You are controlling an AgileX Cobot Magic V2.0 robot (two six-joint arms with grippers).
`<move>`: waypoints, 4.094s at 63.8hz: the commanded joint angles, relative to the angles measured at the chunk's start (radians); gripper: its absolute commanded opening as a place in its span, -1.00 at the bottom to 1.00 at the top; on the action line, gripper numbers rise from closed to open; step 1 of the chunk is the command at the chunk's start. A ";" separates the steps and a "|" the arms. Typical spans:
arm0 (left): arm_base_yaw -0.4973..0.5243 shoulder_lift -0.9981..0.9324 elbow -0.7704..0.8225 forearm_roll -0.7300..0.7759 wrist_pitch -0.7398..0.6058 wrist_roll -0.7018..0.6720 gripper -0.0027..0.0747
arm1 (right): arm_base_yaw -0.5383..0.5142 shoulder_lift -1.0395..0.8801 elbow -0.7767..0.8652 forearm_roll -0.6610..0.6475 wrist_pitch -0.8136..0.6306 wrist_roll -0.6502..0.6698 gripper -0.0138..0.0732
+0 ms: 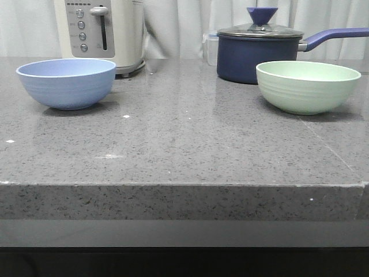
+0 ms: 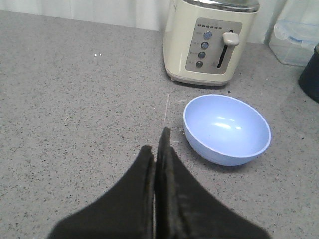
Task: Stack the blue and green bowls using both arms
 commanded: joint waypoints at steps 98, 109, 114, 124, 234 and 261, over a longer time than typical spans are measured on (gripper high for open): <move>-0.269 0.061 -0.034 0.012 -0.066 0.050 0.29 | -0.108 0.929 -0.727 0.352 0.393 -0.143 0.64; -0.269 0.061 -0.034 0.012 -0.066 0.050 0.29 | -0.108 1.024 -0.743 0.364 0.359 -0.152 0.60; -0.269 0.061 -0.034 0.012 -0.066 0.050 0.29 | -0.108 1.061 -0.743 0.372 0.340 -0.152 0.46; -0.269 0.061 -0.034 0.012 -0.066 0.050 0.29 | -0.108 1.093 -0.743 0.376 0.321 -0.152 0.26; -0.269 0.061 -0.034 0.012 -0.074 0.050 0.29 | 0.402 1.299 -1.193 -0.026 0.444 0.097 -0.81; -0.269 0.061 -0.034 0.012 -0.091 0.050 0.29 | 0.403 1.352 -1.236 -0.012 0.472 0.097 -0.56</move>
